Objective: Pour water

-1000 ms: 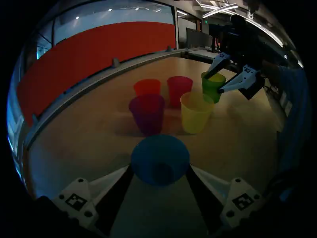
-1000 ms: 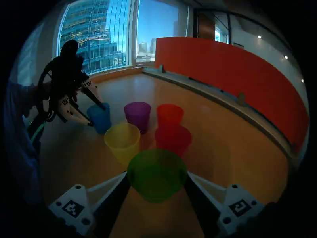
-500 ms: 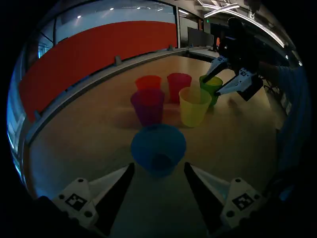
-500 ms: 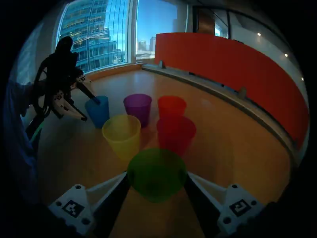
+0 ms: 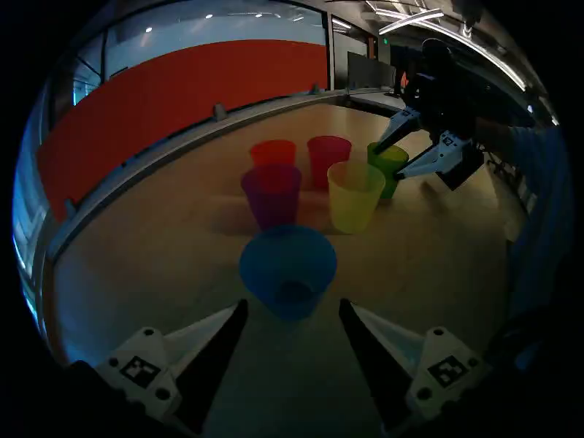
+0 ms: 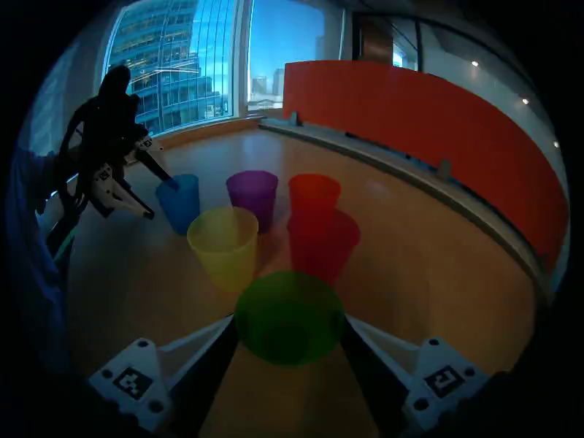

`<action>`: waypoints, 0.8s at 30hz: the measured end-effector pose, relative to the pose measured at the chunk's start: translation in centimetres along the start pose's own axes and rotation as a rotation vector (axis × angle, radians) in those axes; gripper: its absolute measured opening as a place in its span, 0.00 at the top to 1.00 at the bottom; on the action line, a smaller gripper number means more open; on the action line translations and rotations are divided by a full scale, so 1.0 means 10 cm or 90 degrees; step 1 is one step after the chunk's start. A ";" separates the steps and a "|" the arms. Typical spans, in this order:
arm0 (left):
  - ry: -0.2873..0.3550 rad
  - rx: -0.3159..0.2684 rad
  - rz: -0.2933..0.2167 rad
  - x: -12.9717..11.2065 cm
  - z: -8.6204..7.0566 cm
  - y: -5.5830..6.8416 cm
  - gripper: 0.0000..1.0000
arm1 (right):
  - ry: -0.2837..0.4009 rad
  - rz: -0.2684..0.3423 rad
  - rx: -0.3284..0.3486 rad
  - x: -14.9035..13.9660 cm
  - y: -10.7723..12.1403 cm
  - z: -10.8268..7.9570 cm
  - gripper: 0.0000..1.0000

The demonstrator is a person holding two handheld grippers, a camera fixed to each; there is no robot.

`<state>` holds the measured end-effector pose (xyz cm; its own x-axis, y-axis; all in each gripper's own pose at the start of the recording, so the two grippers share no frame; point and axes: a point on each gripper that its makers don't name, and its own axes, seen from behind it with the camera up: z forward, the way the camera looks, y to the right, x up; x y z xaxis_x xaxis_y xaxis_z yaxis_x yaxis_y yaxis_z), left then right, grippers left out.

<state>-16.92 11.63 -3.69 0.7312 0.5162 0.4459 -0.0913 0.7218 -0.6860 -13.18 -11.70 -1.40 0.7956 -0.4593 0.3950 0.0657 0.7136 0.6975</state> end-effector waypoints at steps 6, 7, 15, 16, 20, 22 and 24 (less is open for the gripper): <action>0.004 0.004 -0.005 0.00 -0.05 -0.01 0.07 | -0.006 -0.006 -0.008 -0.05 -0.01 -0.04 0.00; 0.005 0.006 -0.006 0.00 -0.06 -0.01 0.07 | -0.006 -0.006 -0.009 -0.06 -0.01 -0.05 0.00; 0.015 0.027 -0.021 -0.03 -0.18 -0.04 0.07 | 0.001 0.001 -0.032 -0.13 0.04 -0.24 0.00; 0.017 0.029 -0.024 -0.03 -0.20 -0.05 0.07 | 0.003 0.002 -0.036 -0.13 0.05 -0.26 0.00; 0.026 0.041 -0.034 -0.04 -0.27 -0.06 0.07 | 0.012 0.009 -0.050 -0.14 0.08 -0.37 0.00; 0.031 0.048 -0.039 -0.04 -0.30 -0.06 0.07 | 0.015 0.011 -0.056 -0.16 0.09 -0.42 0.00; 0.035 0.055 -0.043 -0.06 -0.34 -0.07 0.07 | 0.018 0.013 -0.062 -0.17 0.09 -0.48 0.00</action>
<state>-14.99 9.28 -5.40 0.7732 0.4410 0.4557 -0.0970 0.7924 -0.6023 -11.60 -7.72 -4.26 0.8142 -0.4295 0.3907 0.1064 0.7719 0.6268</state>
